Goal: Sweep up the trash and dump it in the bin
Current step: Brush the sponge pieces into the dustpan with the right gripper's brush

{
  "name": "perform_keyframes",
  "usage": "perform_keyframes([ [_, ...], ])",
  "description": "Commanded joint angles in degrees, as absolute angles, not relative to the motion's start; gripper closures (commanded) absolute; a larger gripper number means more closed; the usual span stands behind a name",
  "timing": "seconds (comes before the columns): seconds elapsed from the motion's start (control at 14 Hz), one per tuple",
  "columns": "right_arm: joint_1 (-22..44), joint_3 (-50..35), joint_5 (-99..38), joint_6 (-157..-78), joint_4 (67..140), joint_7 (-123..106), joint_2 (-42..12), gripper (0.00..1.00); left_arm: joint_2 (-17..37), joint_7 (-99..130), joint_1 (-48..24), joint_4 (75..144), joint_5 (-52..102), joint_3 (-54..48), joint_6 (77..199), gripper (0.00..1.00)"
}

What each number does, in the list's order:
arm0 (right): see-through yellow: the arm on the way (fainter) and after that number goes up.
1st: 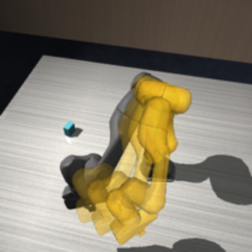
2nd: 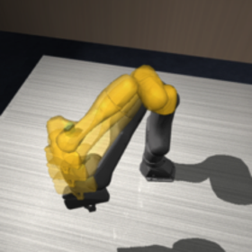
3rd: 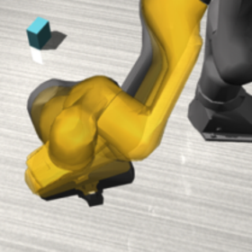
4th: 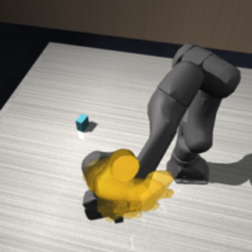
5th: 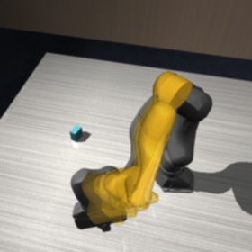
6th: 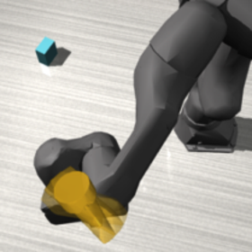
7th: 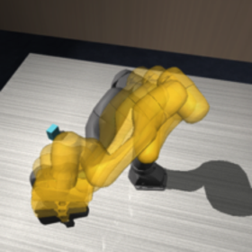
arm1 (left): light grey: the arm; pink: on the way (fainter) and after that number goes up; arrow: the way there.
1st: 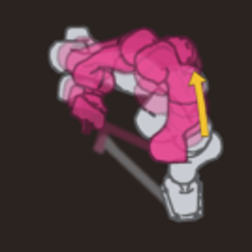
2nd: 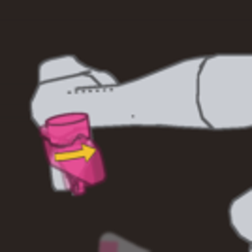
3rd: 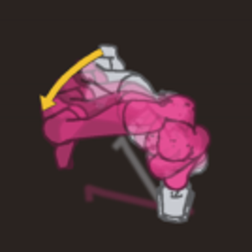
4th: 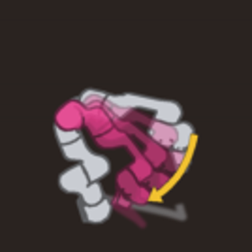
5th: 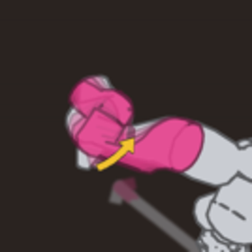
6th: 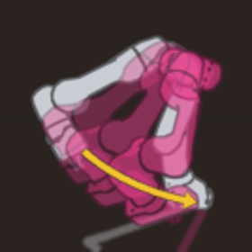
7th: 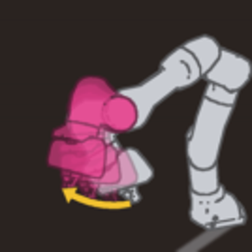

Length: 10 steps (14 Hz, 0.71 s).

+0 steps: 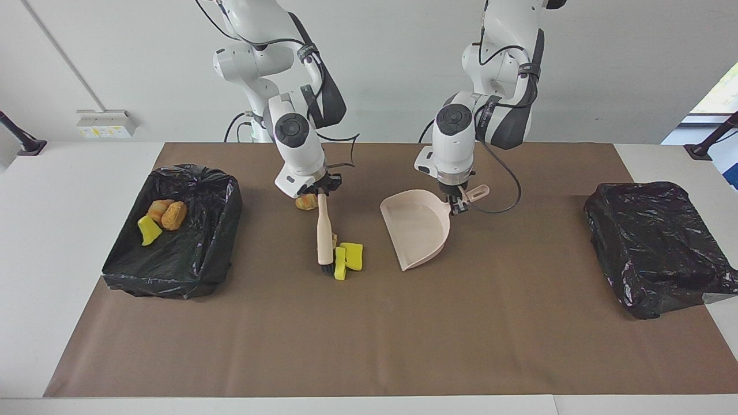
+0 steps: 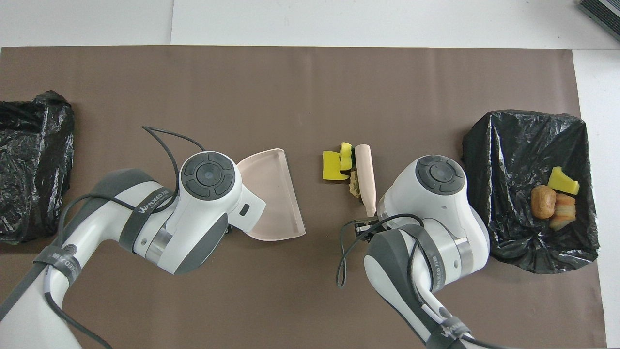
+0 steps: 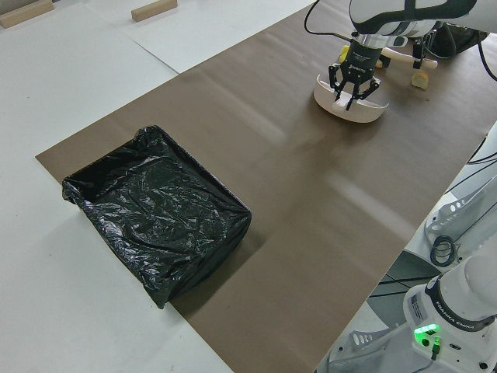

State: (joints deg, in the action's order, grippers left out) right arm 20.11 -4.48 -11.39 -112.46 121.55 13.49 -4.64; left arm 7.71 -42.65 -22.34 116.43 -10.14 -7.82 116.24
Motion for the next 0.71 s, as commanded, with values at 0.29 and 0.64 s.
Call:
perform_keyframes([
  [0.29,14.8,-3.9,-2.3,-109.1,122.5,11.8,2.3,1.00,7.8,-39.1,-21.0,117.0,-9.8,-7.9,118.7,1.00],
  [0.64,15.4,-4.7,4.7,-114.2,122.6,14.1,-4.5,1.00,7.5,-33.2,-21.6,117.6,-9.8,-8.0,118.7,1.00],
])
